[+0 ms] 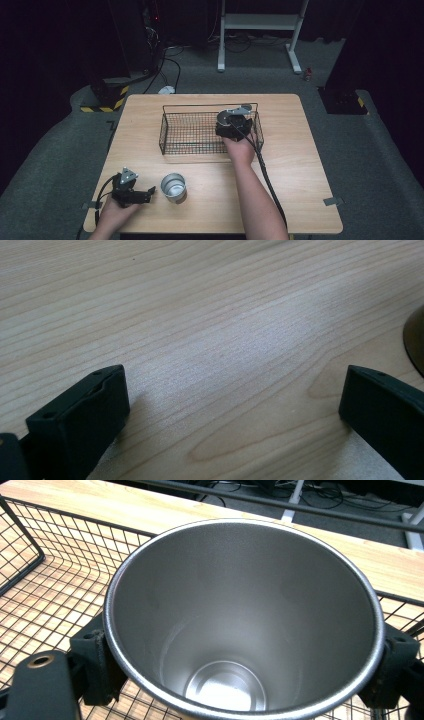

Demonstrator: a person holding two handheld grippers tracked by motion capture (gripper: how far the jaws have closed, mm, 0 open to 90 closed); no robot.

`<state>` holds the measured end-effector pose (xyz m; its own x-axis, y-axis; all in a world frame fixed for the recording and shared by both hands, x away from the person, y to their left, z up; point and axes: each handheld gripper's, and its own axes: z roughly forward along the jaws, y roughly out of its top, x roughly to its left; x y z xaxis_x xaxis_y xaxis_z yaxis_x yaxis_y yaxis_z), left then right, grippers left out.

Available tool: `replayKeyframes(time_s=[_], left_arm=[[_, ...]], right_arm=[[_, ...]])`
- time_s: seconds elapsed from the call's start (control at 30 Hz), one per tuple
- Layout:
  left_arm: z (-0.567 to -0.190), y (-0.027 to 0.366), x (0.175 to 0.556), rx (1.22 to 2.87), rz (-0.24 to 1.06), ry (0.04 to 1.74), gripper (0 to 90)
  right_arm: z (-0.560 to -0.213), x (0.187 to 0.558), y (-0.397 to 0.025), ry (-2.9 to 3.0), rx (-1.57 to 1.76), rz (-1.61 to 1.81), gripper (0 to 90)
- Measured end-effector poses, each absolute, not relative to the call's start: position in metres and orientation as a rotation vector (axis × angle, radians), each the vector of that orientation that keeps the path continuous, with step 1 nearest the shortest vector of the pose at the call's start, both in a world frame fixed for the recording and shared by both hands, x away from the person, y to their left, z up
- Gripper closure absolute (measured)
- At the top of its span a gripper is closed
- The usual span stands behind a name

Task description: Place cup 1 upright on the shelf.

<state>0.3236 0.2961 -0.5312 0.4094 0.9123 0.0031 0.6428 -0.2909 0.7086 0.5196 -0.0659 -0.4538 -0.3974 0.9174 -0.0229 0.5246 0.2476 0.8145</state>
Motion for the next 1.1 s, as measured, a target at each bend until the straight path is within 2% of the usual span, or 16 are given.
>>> replayKeyframes(time_s=[1.1], left_arm=[[-0.5312,0.2964,0.3238,2.04,0.55,1.313,0.1]], right_arm=[[-0.4595,0.5179,-0.0679,2.052,1.316,0.996,13.4]])
